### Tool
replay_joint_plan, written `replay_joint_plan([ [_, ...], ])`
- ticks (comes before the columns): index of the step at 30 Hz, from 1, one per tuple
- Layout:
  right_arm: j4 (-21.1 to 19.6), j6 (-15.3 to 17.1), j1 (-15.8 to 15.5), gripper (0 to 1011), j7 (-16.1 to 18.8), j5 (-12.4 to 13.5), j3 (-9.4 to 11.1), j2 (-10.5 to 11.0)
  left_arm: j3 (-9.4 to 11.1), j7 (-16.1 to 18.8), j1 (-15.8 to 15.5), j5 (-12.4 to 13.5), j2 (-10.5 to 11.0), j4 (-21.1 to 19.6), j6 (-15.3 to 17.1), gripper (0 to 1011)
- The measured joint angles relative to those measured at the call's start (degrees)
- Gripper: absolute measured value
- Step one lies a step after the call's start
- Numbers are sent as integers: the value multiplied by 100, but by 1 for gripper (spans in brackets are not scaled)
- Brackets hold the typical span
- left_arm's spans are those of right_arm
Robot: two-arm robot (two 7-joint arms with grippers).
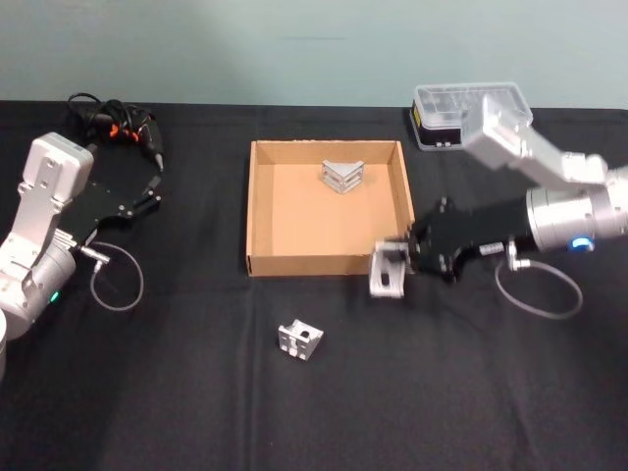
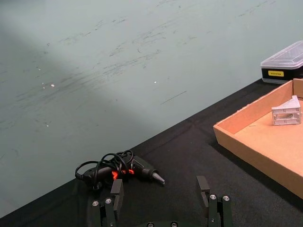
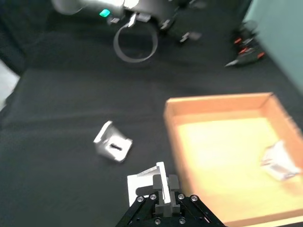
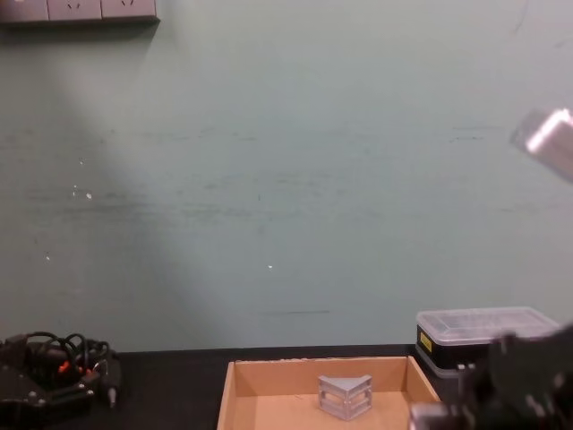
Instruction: Use one hand to pick up the angle iron from the table and place it into the box.
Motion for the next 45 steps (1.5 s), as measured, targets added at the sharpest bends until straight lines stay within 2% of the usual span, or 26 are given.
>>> replay_joint_plan([
  [5, 65, -15, 58, 84, -428, 20, 197, -125, 0, 0, 0, 0, 0, 0, 0, 1000],
  [8, 222, -40, 85, 84, -728, -7, 317, -271, 0, 0, 0, 0, 0, 0, 0, 1000],
  [11, 530, -73, 119, 84, -1096, -97, 433, -527, 0, 0, 0, 0, 0, 0, 0, 1000],
  [13, 604, -81, 132, 84, -1148, -117, 446, -587, 0, 0, 0, 0, 0, 0, 0, 1000],
  [17, 1078, -171, 248, 84, -1391, -327, 473, -915, 0, 0, 0, 0, 0, 0, 0, 1000],
  [19, 1149, -184, 269, 84, -1411, -355, 471, -956, 0, 0, 0, 0, 0, 0, 0, 1000],
  [25, 1747, -286, 418, 84, -1506, -553, 457, -1305, 0, 0, 0, 0, 0, 0, 0, 1000],
  [32, 2173, -324, 475, 84, -1555, -641, 530, -1500, 0, 0, 0, 0, 0, 0, 0, 1000],
  [45, 2363, -335, 442, 84, -1593, -751, 714, -1648, 0, 0, 0, 0, 0, 0, 0, 1000],
])
